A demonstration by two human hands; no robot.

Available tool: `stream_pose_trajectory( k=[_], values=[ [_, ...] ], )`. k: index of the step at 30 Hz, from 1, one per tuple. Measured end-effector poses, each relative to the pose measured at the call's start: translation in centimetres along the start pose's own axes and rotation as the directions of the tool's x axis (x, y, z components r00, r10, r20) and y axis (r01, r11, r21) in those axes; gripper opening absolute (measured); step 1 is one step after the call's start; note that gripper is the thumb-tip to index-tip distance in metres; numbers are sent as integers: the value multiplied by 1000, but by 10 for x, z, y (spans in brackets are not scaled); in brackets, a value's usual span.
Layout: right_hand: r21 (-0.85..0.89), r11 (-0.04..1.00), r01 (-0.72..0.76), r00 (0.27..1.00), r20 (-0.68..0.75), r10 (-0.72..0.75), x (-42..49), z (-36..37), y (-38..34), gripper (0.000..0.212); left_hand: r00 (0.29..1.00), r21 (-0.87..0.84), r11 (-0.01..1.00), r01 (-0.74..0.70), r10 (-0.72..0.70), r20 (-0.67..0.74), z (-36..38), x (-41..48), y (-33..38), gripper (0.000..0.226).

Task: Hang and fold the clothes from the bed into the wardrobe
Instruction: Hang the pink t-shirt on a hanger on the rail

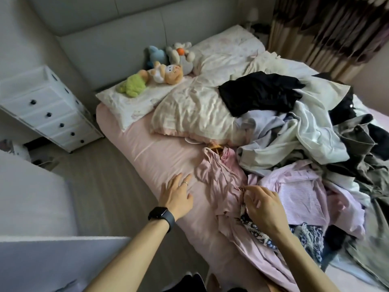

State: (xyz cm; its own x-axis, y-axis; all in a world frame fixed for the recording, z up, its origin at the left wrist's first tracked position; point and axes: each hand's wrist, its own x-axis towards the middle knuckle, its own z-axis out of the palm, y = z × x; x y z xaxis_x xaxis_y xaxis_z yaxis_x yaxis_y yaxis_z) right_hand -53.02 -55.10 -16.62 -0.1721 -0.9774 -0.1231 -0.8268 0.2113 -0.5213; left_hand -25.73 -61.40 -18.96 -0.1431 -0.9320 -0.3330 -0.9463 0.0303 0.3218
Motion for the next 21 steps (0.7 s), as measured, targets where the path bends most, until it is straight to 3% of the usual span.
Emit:
stream_pose_trajectory(
  k=[5,12,16,21],
  values=[
    [-33,996,-80,989,122,84,59,23,14,36,991,12,996,88,-88,98,32,54,-16,66],
    [-95,983,-160,934,306,181,141,109,31,50,967,75,987,139,-152,203,112,144,-63,65],
    [-137,981,-135,928,331,174,199,170,35,57,965,85,990,112,-129,227,163,201,-93,67],
    [-47,992,-113,953,276,122,277,240,38,83,977,73,996,57,-71,201,225,246,-134,74]
  ],
)
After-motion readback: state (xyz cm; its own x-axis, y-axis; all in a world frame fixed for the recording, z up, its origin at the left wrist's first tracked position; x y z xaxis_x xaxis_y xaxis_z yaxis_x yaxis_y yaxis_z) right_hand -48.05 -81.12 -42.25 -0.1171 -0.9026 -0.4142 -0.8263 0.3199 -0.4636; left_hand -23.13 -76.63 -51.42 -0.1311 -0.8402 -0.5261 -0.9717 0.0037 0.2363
